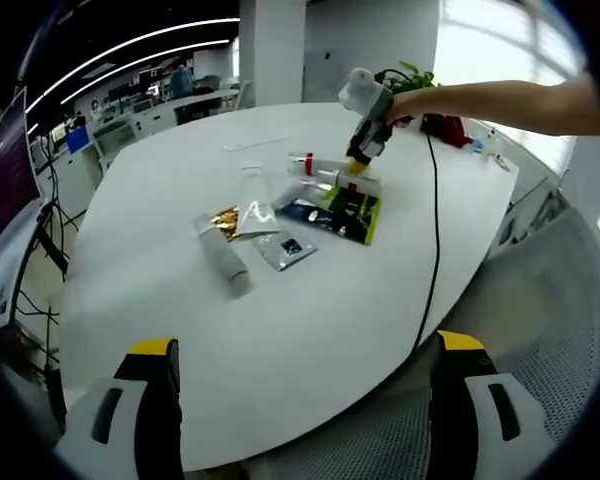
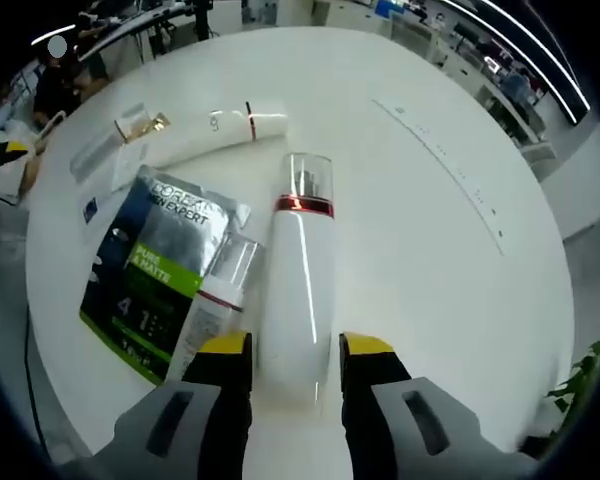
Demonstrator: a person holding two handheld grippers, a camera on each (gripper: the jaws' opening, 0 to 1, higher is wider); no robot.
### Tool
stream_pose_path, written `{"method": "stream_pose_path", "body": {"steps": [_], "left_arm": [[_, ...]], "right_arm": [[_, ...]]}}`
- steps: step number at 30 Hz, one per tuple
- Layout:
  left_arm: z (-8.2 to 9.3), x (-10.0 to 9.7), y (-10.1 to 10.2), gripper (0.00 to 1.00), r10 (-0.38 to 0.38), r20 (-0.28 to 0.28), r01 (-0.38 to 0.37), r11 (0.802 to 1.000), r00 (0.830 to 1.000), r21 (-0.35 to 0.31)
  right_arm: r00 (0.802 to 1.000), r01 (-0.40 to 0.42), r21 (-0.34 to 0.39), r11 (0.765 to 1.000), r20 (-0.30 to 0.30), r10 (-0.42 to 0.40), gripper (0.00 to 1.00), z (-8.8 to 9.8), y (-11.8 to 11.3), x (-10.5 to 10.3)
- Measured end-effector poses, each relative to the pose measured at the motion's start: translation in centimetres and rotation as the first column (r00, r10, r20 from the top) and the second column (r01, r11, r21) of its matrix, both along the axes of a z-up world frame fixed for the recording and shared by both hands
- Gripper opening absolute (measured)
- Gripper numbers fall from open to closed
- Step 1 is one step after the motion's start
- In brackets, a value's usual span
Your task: Arrange the skincare products in the storage area until every visible bottle or jar stands upright without overlapping.
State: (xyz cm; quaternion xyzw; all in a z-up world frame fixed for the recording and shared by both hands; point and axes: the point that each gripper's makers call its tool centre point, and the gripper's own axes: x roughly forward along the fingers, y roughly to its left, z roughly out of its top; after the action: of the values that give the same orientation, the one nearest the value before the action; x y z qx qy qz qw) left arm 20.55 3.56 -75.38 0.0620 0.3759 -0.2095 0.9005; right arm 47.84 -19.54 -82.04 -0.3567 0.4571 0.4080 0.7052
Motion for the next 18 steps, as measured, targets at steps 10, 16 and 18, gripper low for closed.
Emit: {"method": "stream_pose_path", "body": {"steps": [10,16,18], "left_arm": [[-0.29,-0.17,-0.04,0.98,-0.006,-0.016,0.006,1.000,1.000,0.007],[-0.46,-0.12,-0.03,0.98,-0.006,-0.023,0.006,1.000,1.000,0.008],[-0.50,-0.17,-0.06,0.98,-0.008,-0.025,0.008,1.000,1.000,0.009]], "right_arm": [[0.998,-0.031,-0.030,0.999,-0.055,0.029,0.31,-0.52,0.20,0.24],[0.995,-0.045,-0.062,0.997,-0.090,0.039,0.32,-0.92,0.26,0.16],[0.994,-0.052,-0.074,0.996,-0.102,0.044,0.32,-1.06,0.30,0.55]]}}
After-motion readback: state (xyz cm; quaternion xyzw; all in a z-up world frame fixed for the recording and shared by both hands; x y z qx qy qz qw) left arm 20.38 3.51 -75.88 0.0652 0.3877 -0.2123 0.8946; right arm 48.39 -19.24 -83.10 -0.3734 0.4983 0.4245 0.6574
